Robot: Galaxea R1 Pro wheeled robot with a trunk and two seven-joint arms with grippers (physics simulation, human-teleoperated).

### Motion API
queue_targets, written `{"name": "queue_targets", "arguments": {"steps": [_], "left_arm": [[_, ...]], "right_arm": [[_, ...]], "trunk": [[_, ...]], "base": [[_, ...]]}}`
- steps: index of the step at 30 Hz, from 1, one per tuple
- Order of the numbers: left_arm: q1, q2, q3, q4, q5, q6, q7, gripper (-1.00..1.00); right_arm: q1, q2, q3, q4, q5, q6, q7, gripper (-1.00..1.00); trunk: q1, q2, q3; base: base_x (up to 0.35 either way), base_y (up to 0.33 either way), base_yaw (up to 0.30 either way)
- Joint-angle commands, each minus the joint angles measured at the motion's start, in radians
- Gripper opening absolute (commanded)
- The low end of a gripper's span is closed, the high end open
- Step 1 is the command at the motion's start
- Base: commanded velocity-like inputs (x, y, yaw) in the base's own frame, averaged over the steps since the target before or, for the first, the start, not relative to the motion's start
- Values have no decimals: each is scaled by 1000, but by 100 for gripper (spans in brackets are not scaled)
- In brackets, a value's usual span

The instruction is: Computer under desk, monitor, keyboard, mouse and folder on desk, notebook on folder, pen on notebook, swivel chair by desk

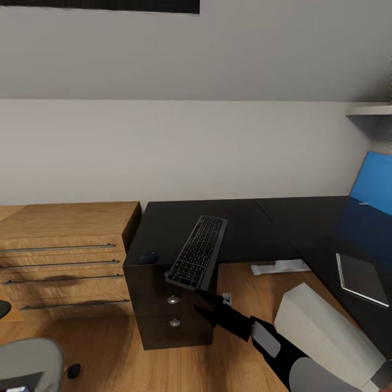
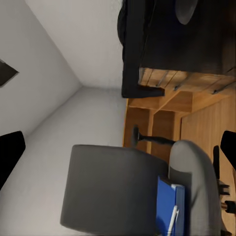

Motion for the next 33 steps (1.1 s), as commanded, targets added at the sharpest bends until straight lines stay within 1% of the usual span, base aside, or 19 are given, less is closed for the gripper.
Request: {"name": "queue_targets", "arguments": {"steps": [1,11,21,26,29,30,31,32,33], "left_arm": [[-1,1,-7,0,11,-6,6,100],[-1,1,-7,0,11,-6,6,100],[-1,1,-7,0,11,-6,4,100],[-1,1,-7,0,11,-6,3,100],[-1,1,-7,0,11,-6,4,100],[-1,0,-8,-1,11,-6,4,100],[-1,-1,-8,-1,11,-6,4,100],[-1,-1,-8,-1,11,-6,4,100],[-1,-1,-9,0,11,-5,4,100]], "right_arm": [[-1,-1,5,0,-10,7,1,100],[-1,-1,5,-1,-9,7,2,100],[-1,-1,5,1,-8,5,2,100],[-1,0,6,6,-3,-1,-2,100],[-1,1,6,11,0,-18,-6,100],[-1,1,6,16,1,-36,-10,100],[-1,4,7,45,2,-92,-33,100],[-1,5,7,56,2,-109,-43,100],[-1,7,9,80,2,-143,-69,100]], "trunk": [[-1,0,-1],[-1,0,-1],[-1,0,-1],[-1,0,-1],[-1,0,-1],[-5,7,2],[-8,14,5],[-12,21,8],[-16,28,12]], "base": [[-259,0,0],[-58,0,0],[-247,-58,0],[-93,-39,0],[-27,-11,0],[-14,-6,0],[-6,-2,0],[-5,-2,0],[-3,-1,0]]}}
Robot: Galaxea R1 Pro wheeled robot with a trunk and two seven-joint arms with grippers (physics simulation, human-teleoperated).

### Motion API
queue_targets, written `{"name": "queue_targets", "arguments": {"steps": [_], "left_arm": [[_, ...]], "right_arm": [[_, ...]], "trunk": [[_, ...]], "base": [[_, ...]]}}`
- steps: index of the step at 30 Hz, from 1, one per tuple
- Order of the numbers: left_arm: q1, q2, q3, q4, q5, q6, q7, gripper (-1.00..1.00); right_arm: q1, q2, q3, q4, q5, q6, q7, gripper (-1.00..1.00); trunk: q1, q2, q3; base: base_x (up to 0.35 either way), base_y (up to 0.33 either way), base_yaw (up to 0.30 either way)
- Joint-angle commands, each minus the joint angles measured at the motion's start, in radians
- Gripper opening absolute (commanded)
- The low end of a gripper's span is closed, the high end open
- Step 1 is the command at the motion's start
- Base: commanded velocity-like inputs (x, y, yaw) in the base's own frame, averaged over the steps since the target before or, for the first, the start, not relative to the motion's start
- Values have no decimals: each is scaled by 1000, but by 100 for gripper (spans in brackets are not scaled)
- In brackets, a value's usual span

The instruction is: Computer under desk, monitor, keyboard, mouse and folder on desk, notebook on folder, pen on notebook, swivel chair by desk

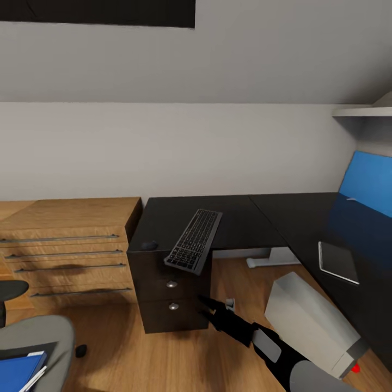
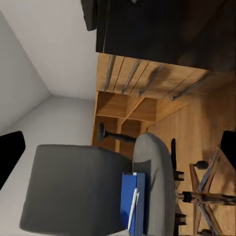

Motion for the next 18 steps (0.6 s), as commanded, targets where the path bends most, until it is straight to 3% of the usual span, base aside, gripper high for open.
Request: {"name": "queue_targets", "arguments": {"steps": [1,3,8,9,13,18], "left_arm": [[-1,1,-7,1,11,-5,6,100],[-1,1,-7,2,11,-3,5,100],[-1,0,-8,4,11,0,4,100],[-1,0,-8,5,11,0,3,100],[-1,0,-8,5,10,-1,3,100],[-1,0,-8,6,10,-1,3,100]], "right_arm": [[-1,1,3,13,-9,-10,-15,100],[-1,2,4,35,-9,-44,-54,100],[0,4,6,106,0,-167,-234,100],[0,5,7,140,10,-215,-304,100],[0,11,10,234,57,-322,-452,100],[0,21,9,311,106,-414,-554,100]], "trunk": [[-4,7,2],[-12,21,9],[-31,56,24],[-35,63,27],[-50,91,40],[-69,126,56]], "base": [[-2,-1,0],[-2,-1,0],[0,0,0],[0,0,0],[0,0,0],[0,0,0]]}}
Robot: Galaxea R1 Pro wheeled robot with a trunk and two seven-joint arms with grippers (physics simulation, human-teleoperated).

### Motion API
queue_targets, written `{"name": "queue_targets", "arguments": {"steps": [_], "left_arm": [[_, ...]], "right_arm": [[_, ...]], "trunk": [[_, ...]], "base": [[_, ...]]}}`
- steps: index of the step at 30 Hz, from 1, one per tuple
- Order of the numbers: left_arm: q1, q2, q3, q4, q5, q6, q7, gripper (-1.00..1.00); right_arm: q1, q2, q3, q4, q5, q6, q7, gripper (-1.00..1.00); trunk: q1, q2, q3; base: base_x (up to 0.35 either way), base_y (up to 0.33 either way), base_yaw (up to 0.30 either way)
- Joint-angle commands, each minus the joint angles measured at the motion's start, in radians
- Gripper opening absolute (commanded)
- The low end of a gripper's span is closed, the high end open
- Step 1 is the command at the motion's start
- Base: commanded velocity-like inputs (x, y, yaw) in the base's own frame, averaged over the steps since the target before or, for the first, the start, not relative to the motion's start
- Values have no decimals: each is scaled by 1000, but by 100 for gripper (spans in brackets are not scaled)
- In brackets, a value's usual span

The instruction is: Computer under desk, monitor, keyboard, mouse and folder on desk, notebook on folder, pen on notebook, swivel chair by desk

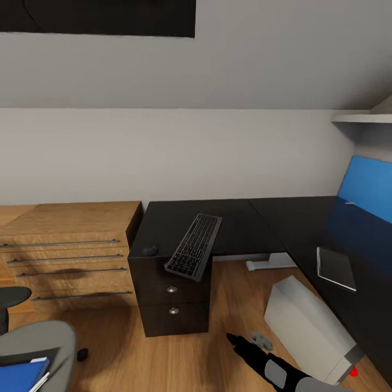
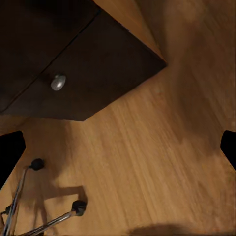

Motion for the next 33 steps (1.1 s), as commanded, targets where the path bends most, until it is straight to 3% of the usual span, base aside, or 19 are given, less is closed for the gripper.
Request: {"name": "queue_targets", "arguments": {"steps": [1,4,8,11,12,18,24,33], "left_arm": [[-1,1,-7,1,11,-6,6,100],[-1,1,-7,1,11,-6,6,100],[-1,1,-7,1,11,-6,6,100],[-1,1,-7,1,11,-5,6,100],[-1,1,-7,1,11,-5,6,100],[-1,0,-7,1,11,-5,5,100],[-1,0,-7,2,12,-4,5,100],[-1,1,-7,5,12,-4,3,100]], "right_arm": [[0,2,8,19,5,-44,-40,100],[14,4,9,37,31,-136,-138,100],[41,5,9,44,73,-193,-208,100],[79,7,11,46,155,-235,-238,100],[95,8,12,48,209,-261,-246,100],[120,7,10,49,354,-303,-260,100],[126,4,9,49,397,-311,-263,100],[128,9,9,49,393,-329,-260,100]], "trunk": [[-4,7,2],[-16,28,12],[-31,56,24],[-42,77,34],[-46,84,37],[-69,126,56],[-92,168,74],[-127,231,103]], "base": [[0,0,0],[0,0,0],[0,0,0],[0,0,0],[0,0,0],[0,0,0],[0,0,0],[0,0,0]]}}
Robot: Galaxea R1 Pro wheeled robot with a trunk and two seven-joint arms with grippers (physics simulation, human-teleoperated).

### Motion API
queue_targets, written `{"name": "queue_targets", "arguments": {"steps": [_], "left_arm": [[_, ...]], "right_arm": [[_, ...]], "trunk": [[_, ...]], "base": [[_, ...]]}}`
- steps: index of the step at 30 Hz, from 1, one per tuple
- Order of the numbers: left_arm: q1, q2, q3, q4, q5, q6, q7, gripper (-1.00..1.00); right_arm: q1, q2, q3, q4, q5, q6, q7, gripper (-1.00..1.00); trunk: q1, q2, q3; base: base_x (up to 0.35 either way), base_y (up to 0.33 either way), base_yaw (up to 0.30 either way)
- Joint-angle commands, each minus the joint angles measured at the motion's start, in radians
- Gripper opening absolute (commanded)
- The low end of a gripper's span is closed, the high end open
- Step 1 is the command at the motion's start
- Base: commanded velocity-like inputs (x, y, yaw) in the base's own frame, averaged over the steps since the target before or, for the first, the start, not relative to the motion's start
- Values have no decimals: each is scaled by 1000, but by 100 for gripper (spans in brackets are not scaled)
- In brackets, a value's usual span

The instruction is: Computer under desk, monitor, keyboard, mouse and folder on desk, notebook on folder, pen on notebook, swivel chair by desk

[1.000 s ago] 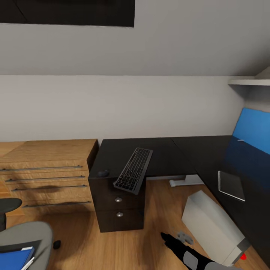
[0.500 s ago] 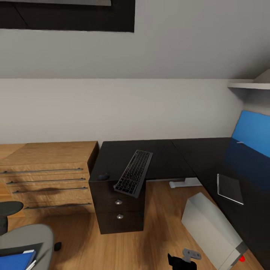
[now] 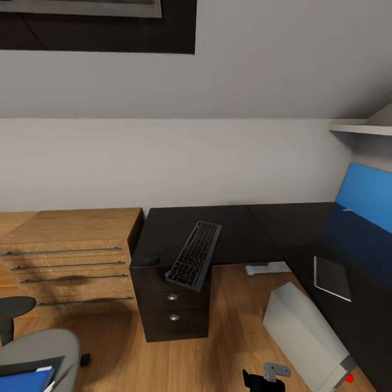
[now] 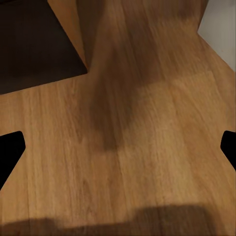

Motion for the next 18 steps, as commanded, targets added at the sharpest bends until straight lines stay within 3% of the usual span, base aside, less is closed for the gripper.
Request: {"name": "queue_targets", "arguments": {"steps": [1,8,18], "left_arm": [[-1,1,-7,0,11,-6,6,100],[-1,1,-3,11,16,-4,6,100],[-1,1,-3,39,18,-5,5,100]], "right_arm": [[-1,0,4,2,-11,-5,7,100],[-1,16,7,3,-8,-20,7,100],[0,35,7,2,-2,-21,4,100]], "trunk": [[-4,7,2],[-31,56,24],[-69,126,45]], "base": [[0,0,0],[-21,0,-129],[-170,0,-192]]}}
